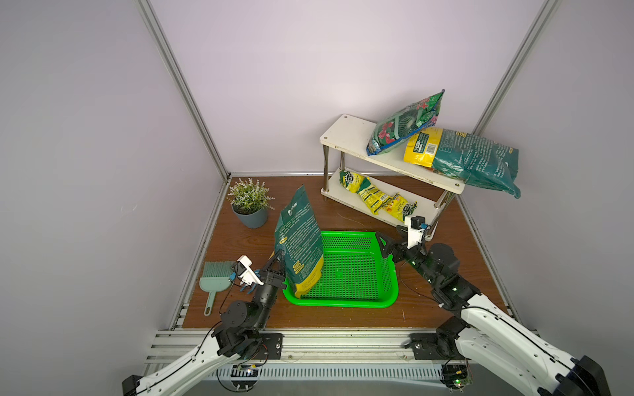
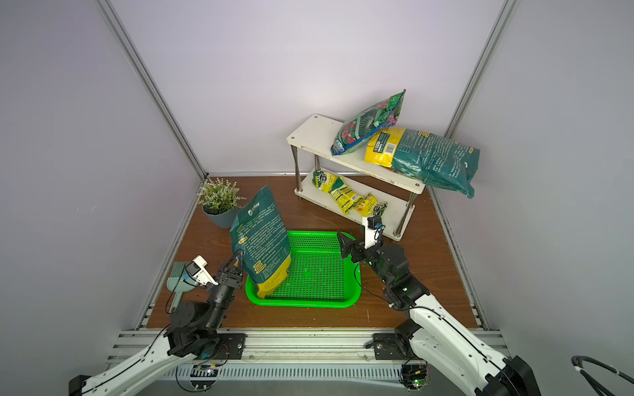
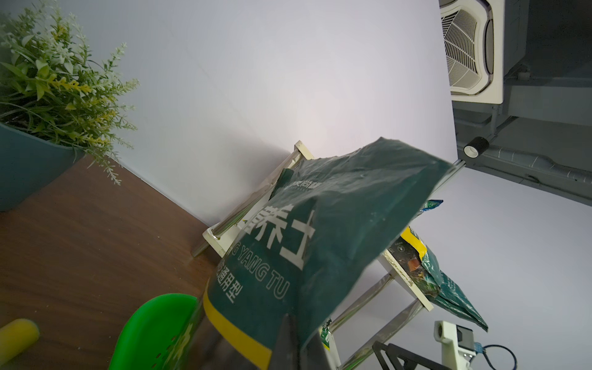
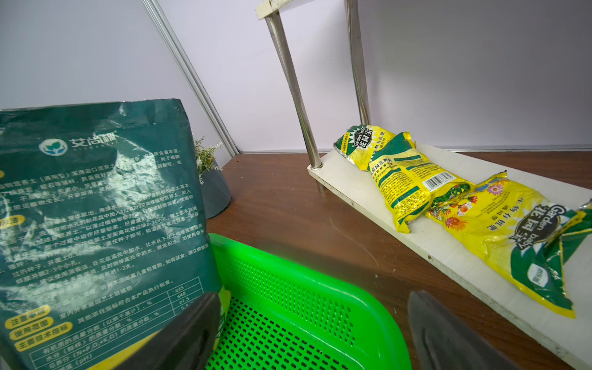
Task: Take down the fertilizer bag from the shelf
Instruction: Place the fertilizer bag in the storage box.
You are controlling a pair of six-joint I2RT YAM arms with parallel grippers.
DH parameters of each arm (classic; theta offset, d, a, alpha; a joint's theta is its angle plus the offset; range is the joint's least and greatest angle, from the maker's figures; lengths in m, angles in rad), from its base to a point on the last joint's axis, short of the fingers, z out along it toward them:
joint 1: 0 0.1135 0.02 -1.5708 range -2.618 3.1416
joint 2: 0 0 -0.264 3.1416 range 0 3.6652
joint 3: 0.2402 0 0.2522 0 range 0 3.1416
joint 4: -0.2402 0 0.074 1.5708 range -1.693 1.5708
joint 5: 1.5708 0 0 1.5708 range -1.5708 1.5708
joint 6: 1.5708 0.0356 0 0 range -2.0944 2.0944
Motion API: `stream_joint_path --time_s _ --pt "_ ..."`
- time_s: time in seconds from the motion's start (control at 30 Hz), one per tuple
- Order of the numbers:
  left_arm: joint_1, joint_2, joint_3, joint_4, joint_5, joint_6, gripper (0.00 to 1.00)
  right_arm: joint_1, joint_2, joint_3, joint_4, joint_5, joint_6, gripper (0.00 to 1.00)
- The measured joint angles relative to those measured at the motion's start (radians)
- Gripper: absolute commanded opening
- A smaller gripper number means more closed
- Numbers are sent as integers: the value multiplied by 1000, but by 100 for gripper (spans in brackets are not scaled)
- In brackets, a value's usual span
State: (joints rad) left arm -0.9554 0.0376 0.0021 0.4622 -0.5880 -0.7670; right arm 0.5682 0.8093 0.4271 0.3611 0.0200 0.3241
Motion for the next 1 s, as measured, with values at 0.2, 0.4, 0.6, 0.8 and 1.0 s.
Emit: stream_joint_path --time_s 0.2,0.4,0.6,0.8,1.0 --pt "0 -17 0 -18 0 -45 1 0 26 0 1 26 8 99" --pt "-2 -27 0 -77 -26 -105 35 0 47 63 -29 70 13 99" --pt "-2 -31 0 -226 -64 -182 56 0 77 196 -45 79 18 99" --pt "-2 -30 45 -357 -72 -176 92 0 76 197 -70 62 18 99" --pt "-2 -31 249 -444 -93 -114 100 0 86 228 -101 8 31 97"
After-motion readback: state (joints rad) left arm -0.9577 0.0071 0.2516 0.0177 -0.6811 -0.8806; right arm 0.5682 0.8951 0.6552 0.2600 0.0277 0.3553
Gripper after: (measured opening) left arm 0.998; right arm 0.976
